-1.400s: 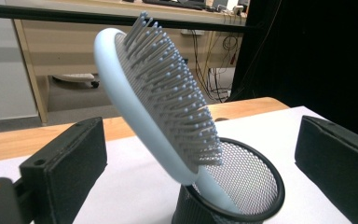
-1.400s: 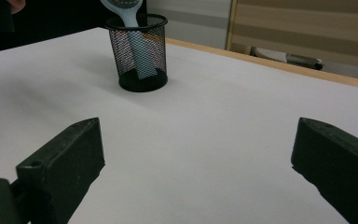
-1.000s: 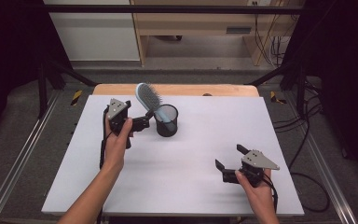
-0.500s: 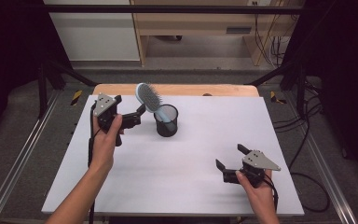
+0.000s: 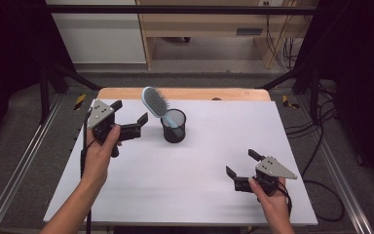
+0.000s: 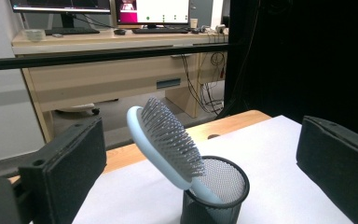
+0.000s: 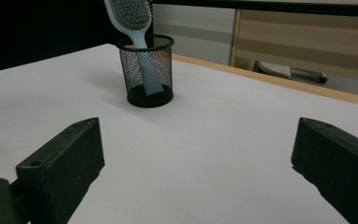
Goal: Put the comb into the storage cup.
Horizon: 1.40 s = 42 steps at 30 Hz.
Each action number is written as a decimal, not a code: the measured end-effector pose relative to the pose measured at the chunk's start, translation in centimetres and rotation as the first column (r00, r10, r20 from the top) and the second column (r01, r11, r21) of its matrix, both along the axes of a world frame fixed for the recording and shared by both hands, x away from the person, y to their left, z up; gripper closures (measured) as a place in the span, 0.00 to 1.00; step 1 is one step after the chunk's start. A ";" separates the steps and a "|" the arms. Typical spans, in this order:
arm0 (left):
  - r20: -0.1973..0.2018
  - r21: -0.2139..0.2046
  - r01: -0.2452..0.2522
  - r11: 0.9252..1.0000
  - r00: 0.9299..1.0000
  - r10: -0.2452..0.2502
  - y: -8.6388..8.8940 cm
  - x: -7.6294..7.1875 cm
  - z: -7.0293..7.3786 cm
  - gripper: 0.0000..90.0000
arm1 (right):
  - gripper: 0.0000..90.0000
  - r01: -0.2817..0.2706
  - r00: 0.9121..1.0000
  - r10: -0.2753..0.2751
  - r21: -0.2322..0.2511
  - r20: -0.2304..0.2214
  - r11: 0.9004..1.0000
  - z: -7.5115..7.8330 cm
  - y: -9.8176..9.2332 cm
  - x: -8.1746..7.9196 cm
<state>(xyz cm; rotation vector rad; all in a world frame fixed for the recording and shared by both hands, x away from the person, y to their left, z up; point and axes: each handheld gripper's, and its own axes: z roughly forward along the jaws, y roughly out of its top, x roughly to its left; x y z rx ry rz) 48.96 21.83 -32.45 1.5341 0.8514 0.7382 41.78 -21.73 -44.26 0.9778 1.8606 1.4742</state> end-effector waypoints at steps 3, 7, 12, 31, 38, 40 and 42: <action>0.022 0.015 -0.014 1.000 1.000 0.014 1.1 -0.6 0.2 0.02 | 0.03 -0.002 1.000 0.002 0.002 -0.009 1.000 0.4 -0.2 0.2; 0.049 0.014 -0.031 0.999 0.998 0.030 2.5 -1.3 0.4 0.02 | 0.03 0.002 1.000 -0.002 0.014 -0.005 1.000 1.3 -0.7 0.4; 0.055 -0.014 -0.049 0.999 0.997 0.050 3.9 -1.9 0.8 0.01 | 0.03 0.012 1.000 -0.013 0.020 0.002 1.000 1.8 -1.7 0.1; 0.071 -0.044 -0.096 0.994 0.993 0.099 6.7 -3.4 0.1 0.01 | 0.03 0.064 0.998 -0.064 0.040 0.003 0.997 -1.3 -4.1 -0.8; 0.079 -0.064 -0.115 0.991 0.990 0.120 7.7 -4.3 -0.8 0.01 | 0.03 0.055 0.998 -0.055 0.023 -0.002 0.998 -1.6 -4.4 -1.0; 0.082 -0.073 -0.123 0.990 0.988 0.129 8.2 -4.7 -1.0 0.01 | 0.03 0.058 0.998 -0.058 0.026 -0.007 0.998 -1.7 -4.4 -1.0; 0.081 -0.083 -0.133 0.988 0.987 0.139 8.7 -4.9 -1.3 0.01 | 0.03 0.058 0.998 -0.057 0.027 -0.002 0.998 -1.6 -4.5 -1.0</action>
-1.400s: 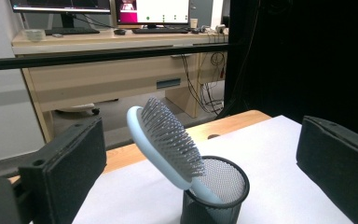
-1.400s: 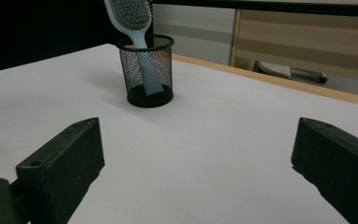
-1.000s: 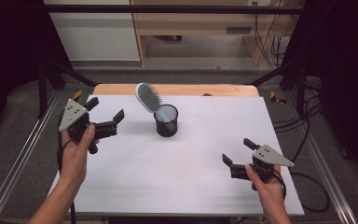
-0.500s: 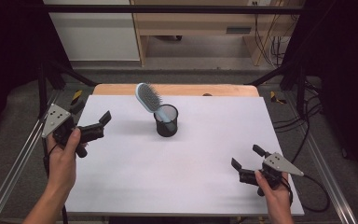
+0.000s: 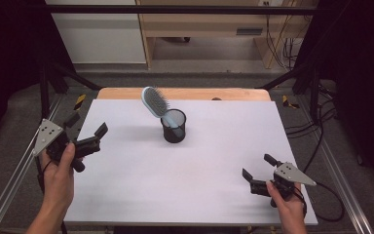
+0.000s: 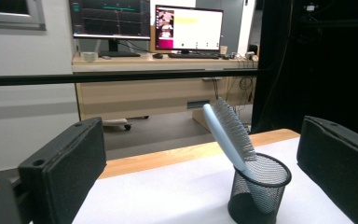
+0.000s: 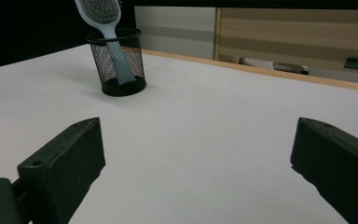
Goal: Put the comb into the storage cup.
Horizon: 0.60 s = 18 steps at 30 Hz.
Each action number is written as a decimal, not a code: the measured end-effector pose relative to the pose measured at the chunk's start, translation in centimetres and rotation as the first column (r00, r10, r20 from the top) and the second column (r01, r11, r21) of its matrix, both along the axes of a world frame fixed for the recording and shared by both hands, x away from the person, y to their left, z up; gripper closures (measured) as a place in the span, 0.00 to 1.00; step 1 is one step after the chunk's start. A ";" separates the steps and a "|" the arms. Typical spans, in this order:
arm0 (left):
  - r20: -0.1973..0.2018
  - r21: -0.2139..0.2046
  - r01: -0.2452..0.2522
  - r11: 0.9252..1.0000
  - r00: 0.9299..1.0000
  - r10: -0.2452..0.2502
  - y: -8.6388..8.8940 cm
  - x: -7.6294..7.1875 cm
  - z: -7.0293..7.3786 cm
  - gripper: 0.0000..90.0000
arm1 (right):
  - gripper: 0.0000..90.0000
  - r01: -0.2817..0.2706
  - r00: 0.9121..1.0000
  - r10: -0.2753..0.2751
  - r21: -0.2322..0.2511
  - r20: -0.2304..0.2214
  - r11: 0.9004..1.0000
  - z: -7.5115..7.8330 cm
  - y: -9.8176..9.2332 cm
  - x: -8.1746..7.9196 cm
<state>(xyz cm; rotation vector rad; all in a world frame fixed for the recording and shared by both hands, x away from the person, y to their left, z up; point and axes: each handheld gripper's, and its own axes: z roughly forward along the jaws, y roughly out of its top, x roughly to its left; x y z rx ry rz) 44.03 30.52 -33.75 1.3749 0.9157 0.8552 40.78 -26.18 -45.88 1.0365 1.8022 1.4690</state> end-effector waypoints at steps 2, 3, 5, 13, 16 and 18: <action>0.005 -0.008 -0.011 1.000 1.000 0.011 0.5 -0.3 -0.3 0.01 | 0.03 0.000 1.000 0.000 0.003 -0.004 1.000 0.0 0.0 0.0; 0.008 -0.019 -0.014 1.000 1.000 0.014 0.7 -0.4 -0.5 0.01 | 0.03 -0.001 1.000 0.001 -0.002 0.000 1.000 0.0 0.0 0.0; 0.003 -0.030 -0.022 0.999 1.000 0.022 1.1 -0.7 -0.8 0.01 | 0.03 -0.001 1.000 0.001 -0.004 0.000 1.000 0.0 0.0 -0.1; 0.011 -0.055 -0.044 0.998 0.999 0.045 2.3 -1.7 -2.1 0.01 | 0.03 0.003 1.000 -0.003 -0.009 0.005 1.000 0.0 0.0 -0.1; 0.018 -0.061 -0.051 0.997 0.998 0.052 2.6 -2.1 -2.7 0.00 | 0.03 0.003 1.000 -0.003 -0.010 0.006 1.000 0.0 0.0 -0.1; 0.017 -0.065 -0.051 0.997 0.998 0.052 2.7 -2.4 -3.0 0.00 | 0.03 0.004 1.000 -0.004 -0.012 0.006 1.000 -0.1 0.0 -0.1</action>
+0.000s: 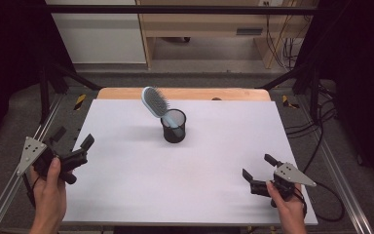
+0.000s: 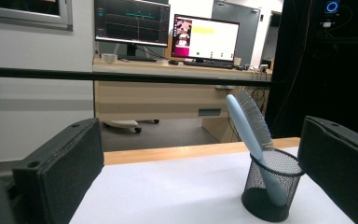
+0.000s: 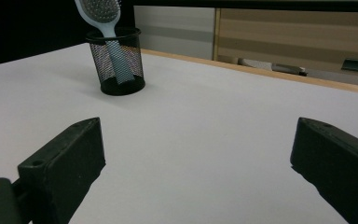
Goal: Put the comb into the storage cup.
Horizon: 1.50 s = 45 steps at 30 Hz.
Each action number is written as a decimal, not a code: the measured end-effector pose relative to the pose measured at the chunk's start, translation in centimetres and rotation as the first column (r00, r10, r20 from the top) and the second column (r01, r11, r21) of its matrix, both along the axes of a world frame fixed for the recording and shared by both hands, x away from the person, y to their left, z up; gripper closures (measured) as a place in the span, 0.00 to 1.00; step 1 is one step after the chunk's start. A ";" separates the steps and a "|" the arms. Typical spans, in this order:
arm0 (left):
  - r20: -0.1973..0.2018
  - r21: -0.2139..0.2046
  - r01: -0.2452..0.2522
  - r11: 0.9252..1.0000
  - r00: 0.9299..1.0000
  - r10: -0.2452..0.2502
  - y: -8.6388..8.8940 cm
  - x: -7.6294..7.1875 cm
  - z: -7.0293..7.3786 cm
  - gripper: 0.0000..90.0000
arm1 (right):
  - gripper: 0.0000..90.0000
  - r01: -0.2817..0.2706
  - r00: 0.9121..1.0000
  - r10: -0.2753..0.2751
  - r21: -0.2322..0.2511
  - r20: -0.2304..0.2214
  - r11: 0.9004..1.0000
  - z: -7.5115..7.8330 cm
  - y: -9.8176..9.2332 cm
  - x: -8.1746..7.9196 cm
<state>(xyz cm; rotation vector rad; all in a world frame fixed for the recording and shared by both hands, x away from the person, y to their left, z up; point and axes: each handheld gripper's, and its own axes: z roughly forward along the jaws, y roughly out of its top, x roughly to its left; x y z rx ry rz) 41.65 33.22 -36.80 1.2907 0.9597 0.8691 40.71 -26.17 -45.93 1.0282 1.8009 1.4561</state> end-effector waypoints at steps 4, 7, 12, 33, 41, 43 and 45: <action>0.000 -0.012 -0.001 1.000 1.000 0.001 0.2 -0.5 -0.9 0.00 | 0.04 -0.001 1.000 0.001 -0.004 0.002 1.000 0.0 0.0 0.0; -0.010 -0.023 -0.002 1.000 1.000 0.002 0.3 -0.8 -1.6 0.00 | 0.04 0.000 1.000 0.000 -0.004 -0.001 1.000 0.0 -0.1 -0.1; -0.023 -0.040 -0.010 0.999 1.000 0.009 0.5 -1.1 -2.7 0.00 | 0.04 -0.002 1.000 0.002 -0.007 -0.001 1.000 0.0 0.0 -0.1; -0.041 -0.071 0.023 0.997 0.999 -0.025 -0.7 -1.3 -5.9 0.00 | 0.04 -0.001 1.000 0.001 -0.017 -0.004 1.000 -0.2 -0.1 0.0; -0.037 -0.035 0.053 0.998 0.998 -0.054 -1.7 -1.5 -6.1 0.00 | 0.04 0.001 1.000 -0.001 -0.021 -0.002 1.000 -0.2 -0.1 0.0; -0.041 -0.034 0.054 0.998 0.998 -0.055 -1.8 -1.5 -6.2 0.00 | 0.03 0.001 1.000 -0.001 -0.021 0.000 1.000 -0.2 -0.1 0.0; -0.049 -0.036 0.055 0.998 0.997 -0.057 -1.8 -1.5 -6.4 0.00 | 0.03 -0.001 1.000 0.001 -0.022 0.000 1.000 -0.2 -0.1 -0.1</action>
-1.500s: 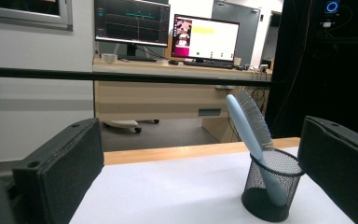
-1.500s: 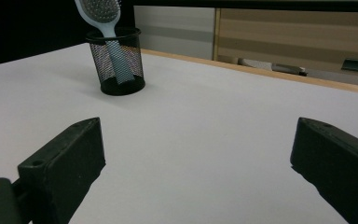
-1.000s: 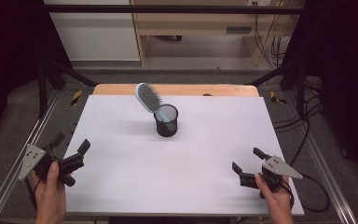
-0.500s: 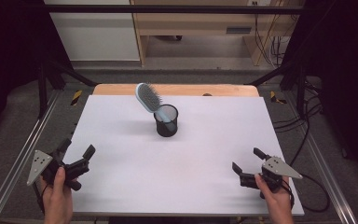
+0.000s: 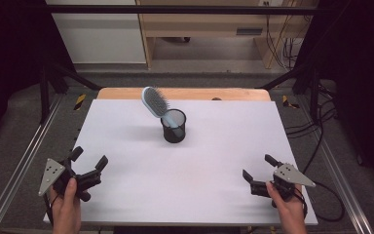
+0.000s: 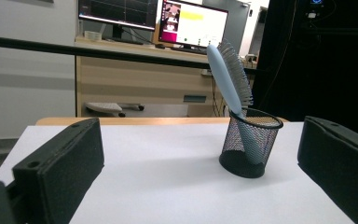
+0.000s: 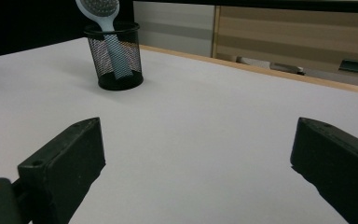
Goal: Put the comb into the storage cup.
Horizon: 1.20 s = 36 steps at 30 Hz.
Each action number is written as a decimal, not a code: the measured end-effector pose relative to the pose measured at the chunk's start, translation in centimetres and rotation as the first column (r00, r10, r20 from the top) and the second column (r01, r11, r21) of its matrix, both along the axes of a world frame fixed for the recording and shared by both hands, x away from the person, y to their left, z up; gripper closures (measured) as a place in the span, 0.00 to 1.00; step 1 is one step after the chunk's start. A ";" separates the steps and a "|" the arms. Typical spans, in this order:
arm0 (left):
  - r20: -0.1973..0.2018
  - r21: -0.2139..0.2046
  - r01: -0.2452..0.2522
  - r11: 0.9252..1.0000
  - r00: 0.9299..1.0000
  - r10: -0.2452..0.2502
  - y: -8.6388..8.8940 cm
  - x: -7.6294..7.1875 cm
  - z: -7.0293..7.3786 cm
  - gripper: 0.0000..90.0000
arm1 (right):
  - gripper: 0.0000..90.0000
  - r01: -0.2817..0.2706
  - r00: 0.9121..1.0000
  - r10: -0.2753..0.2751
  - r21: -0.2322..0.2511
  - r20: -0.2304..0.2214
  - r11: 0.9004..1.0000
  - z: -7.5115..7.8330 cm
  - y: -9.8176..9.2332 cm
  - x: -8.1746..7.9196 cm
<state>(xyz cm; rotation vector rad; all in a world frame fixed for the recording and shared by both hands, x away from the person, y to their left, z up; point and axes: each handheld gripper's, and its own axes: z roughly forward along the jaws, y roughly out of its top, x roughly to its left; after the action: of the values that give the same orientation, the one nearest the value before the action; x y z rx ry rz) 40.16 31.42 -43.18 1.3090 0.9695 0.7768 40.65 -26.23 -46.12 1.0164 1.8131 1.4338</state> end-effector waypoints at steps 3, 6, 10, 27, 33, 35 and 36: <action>-0.004 0.008 0.004 1.000 1.000 -0.004 -0.1 0.0 -0.3 0.00 | 0.03 -0.002 1.000 0.002 -0.001 0.003 1.000 0.0 0.0 0.0; -0.011 0.008 0.005 1.000 1.000 -0.005 -0.2 0.0 -0.5 0.00 | 0.03 -0.001 1.000 0.001 -0.003 0.004 1.000 0.0 0.0 0.0; -0.013 0.017 0.012 1.000 1.000 -0.012 -0.5 0.0 -0.7 0.00 | 0.03 -0.002 1.000 0.002 -0.006 0.008 1.000 0.0 0.0 0.0; -0.021 0.039 0.046 0.998 0.999 -0.045 -1.4 -0.5 -1.3 0.00 | 0.03 -0.010 0.999 0.011 -0.028 0.034 1.000 0.0 0.1 0.5; -0.022 0.066 0.036 0.997 0.999 -0.034 -1.5 -0.9 -1.0 0.01 | 0.03 -0.010 0.997 0.011 -0.010 0.071 1.000 -0.1 0.2 0.8; -0.020 0.091 0.028 0.995 0.999 -0.026 -1.5 -1.1 -0.9 0.01 | 0.03 -0.014 0.997 0.015 -0.012 0.071 1.000 -0.2 0.4 1.1; -0.021 0.097 0.025 0.995 1.000 -0.023 -1.5 -1.1 -0.9 0.01 | 0.03 -0.020 0.997 0.021 -0.018 0.072 1.000 -0.3 0.6 1.3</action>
<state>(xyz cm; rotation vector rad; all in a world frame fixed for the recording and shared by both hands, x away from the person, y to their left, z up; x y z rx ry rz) 39.04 29.94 -44.08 1.4121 0.9402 0.8023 41.98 -25.66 -46.39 0.9282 1.7863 1.4461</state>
